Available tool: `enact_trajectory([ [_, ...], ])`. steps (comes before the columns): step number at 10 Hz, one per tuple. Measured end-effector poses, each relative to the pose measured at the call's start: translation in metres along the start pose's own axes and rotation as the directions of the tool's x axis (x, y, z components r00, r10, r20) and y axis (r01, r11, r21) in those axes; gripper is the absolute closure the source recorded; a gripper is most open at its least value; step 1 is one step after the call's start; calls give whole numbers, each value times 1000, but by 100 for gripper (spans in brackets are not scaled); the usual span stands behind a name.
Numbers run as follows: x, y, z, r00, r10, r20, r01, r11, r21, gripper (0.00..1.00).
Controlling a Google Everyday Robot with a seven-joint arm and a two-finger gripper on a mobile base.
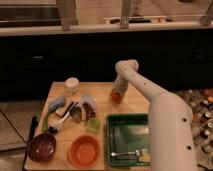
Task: Place apple in tray
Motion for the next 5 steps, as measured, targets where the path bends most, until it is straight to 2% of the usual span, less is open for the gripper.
enact_trajectory([
  [2,-2,-4,-5,1000,-11,-9,11,1000,1,90],
  [3,-2,-5,-8,1000,-15,-12,15,1000,1,96],
  [5,-4,-8,-14,1000,-23,-21,23,1000,-2,100],
])
